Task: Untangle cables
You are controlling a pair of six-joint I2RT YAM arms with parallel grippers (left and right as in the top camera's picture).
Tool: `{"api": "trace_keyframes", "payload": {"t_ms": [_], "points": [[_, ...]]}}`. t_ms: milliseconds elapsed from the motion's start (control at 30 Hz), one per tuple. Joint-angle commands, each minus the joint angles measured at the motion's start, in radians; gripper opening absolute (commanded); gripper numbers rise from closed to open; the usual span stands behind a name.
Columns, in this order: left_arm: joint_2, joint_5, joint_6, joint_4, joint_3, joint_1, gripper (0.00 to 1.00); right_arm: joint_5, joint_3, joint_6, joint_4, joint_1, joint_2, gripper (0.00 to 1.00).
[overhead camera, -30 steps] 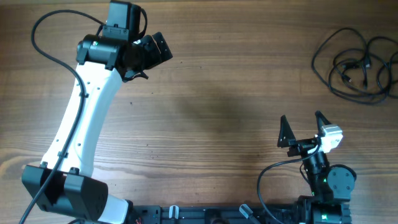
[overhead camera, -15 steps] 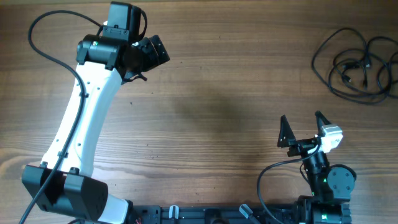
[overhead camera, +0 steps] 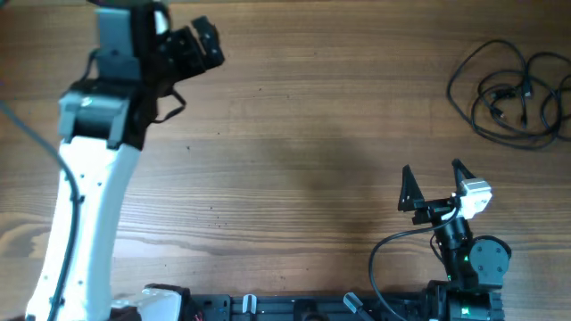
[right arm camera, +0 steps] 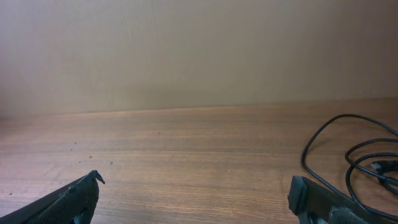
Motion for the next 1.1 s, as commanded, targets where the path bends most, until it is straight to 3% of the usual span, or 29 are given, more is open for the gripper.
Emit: {"api": "trace_keyframes", "payload": {"t_ms": [0,100,267,467,800,1067], "points": [[-0.088,0.083,0.059,0.068,-0.047,0.059,1.00,0.017,-0.002,-0.011,0.003,0.004,-0.014,1.00],[-0.207,0.083,0.060,0.275,-0.225,0.077,1.00,0.017,-0.002,-0.011,0.003,0.004,-0.014,1.00],[-0.509,0.087,0.059,0.582,-0.666,0.121,1.00,0.017,-0.002,-0.011,0.003,0.004,-0.014,1.00],[-0.743,0.098,0.067,0.684,-0.942,0.181,1.00,0.017,-0.002,-0.011,0.003,0.004,-0.014,1.00],[-1.145,0.107,0.296,0.826,-1.342,0.183,1.00,0.017,-0.002,-0.011,0.003,0.004,-0.014,1.00],[-1.417,0.070,0.295,0.842,-1.584,0.184,1.00,0.017,-0.002,-0.011,0.003,0.004,-0.014,1.00]]}}
